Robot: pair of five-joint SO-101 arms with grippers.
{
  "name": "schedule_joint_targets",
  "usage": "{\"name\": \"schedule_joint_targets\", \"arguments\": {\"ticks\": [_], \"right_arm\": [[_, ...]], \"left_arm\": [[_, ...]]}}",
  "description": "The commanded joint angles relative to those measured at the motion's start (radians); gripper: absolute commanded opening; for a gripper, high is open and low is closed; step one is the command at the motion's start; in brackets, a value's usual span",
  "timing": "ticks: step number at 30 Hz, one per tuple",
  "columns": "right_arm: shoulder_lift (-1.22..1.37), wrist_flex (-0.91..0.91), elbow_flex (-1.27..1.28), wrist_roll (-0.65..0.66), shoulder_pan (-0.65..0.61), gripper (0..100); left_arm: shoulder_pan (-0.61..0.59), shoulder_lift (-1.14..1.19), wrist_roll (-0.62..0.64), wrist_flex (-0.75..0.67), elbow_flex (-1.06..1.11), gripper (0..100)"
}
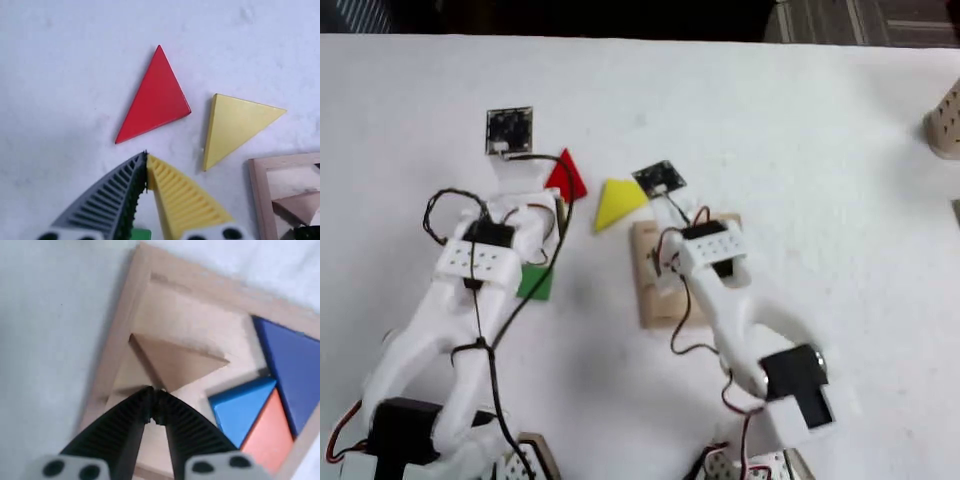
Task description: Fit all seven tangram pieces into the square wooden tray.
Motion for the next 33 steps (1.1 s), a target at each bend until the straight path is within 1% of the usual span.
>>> {"name": "schedule_joint_targets", "arguments": {"ticks": [1,7,10,12,14,17,22,27,33], "right_arm": [[0.048,0.030,-0.107,-0.028,0.012,1.9],[0.122,0.028,-0.210,-0.026,0.013,1.9],[0.140,0.033,-0.235,0.011,0.013,1.9],[0.136,0.041,-0.233,0.029,0.013,1.9],[0.110,0.088,-0.233,0.031,0.019,1.9],[0.054,0.113,-0.232,0.025,0.061,1.9],[0.068,0.079,-0.232,0.021,0.131,1.9],[0.110,0.076,-0.239,0.023,0.114,1.9],[0.124,-0.001,-0.247,0.021,0.091,1.9]], "left_arm": [[-0.018,-0.048,-0.012,-0.023,-0.003,3],[-0.018,-0.048,-0.012,-0.023,-0.003,3],[-0.018,-0.048,-0.012,-0.021,-0.003,3],[-0.018,-0.048,-0.012,-0.021,-0.003,3],[-0.018,-0.048,-0.012,-0.023,-0.003,3],[-0.018,-0.048,-0.012,-0.025,-0.003,3],[-0.018,-0.048,-0.012,-0.026,-0.003,3],[-0.018,-0.048,-0.012,-0.026,-0.003,3],[-0.018,-0.048,-0.012,-0.025,-0.003,3]]}}
